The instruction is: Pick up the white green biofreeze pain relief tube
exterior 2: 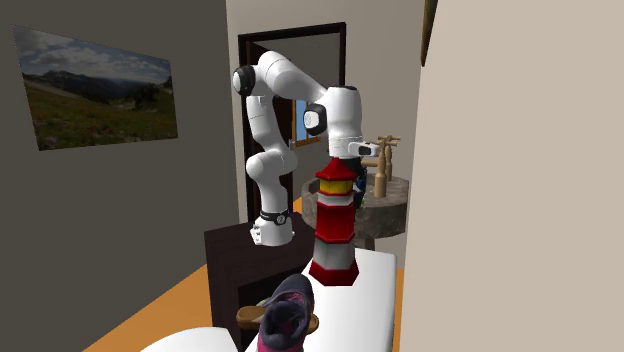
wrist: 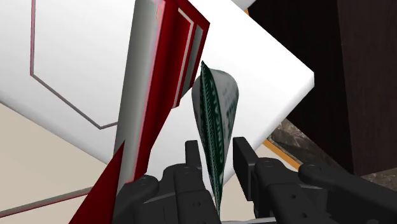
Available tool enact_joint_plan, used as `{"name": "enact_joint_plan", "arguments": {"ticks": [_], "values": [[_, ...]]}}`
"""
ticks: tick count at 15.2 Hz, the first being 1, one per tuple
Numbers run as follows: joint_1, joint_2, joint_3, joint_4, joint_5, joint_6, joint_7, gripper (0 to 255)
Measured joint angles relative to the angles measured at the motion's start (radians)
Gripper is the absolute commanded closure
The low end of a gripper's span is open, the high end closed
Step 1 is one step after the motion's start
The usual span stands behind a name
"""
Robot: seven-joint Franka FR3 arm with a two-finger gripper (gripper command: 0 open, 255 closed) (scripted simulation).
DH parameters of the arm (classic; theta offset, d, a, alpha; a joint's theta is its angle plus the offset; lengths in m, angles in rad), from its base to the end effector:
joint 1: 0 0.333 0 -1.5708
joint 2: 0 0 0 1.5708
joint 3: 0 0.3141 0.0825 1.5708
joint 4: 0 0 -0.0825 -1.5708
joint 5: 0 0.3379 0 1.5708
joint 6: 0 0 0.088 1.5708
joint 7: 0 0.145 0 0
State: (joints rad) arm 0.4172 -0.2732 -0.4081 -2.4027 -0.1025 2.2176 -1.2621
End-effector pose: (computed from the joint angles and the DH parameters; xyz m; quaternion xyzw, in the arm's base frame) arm 0.4273 -0.0042 0.4019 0.7832 0.6206 0.0351 0.0107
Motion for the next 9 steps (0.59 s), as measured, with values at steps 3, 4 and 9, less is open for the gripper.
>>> {"name": "enact_joint_plan", "arguments": {"ticks": [3, 4, 9], "values": [[-0.001, -0.008, 0.002, 0.01, -0.003, -0.019, 0.002, 255], [-0.002, -0.014, 0.003, 0.018, -0.004, -0.032, 0.003, 255], [-0.004, -0.042, 0.012, 0.058, -0.01, -0.098, 0.009, 255]]}}
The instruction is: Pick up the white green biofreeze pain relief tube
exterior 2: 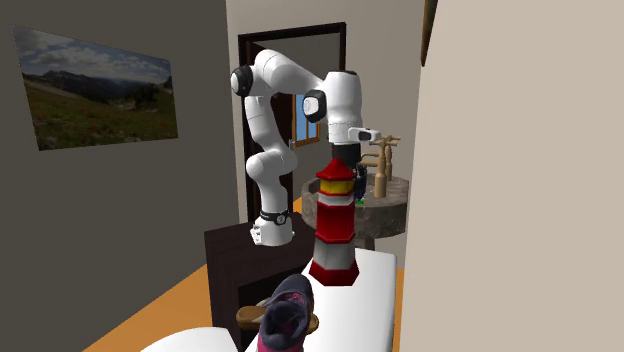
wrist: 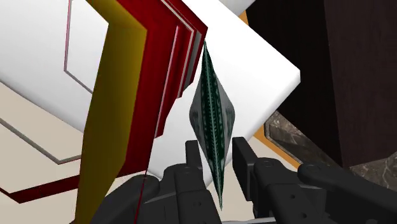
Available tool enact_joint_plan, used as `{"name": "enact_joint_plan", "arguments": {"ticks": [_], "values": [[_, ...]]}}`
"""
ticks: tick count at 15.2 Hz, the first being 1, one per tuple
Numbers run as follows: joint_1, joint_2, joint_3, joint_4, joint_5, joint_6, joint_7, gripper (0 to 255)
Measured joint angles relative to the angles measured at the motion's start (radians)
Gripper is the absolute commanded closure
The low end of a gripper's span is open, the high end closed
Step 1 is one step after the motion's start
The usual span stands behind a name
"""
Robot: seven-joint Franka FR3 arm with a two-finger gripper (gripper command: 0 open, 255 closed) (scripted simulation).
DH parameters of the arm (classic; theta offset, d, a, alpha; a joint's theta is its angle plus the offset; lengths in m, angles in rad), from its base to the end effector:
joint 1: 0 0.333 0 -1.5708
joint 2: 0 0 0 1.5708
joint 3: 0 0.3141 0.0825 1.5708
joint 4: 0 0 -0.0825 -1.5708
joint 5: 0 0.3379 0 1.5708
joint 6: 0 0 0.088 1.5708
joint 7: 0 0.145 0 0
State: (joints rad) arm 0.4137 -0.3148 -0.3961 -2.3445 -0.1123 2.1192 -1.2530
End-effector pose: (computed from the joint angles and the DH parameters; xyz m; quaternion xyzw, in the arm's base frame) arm 0.4244 -0.0060 0.4339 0.7835 0.6204 0.0348 0.0109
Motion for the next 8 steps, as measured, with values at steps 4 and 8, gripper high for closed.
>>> {"name": "enact_joint_plan", "arguments": {"ticks": [4, 8], "values": [[0.002, -0.012, 0.008, 0.045, 0.0, -0.057, 0.004, 255], [0.0, -0.028, 0.011, 0.08, -0.002, -0.107, 0.004, 255]]}}
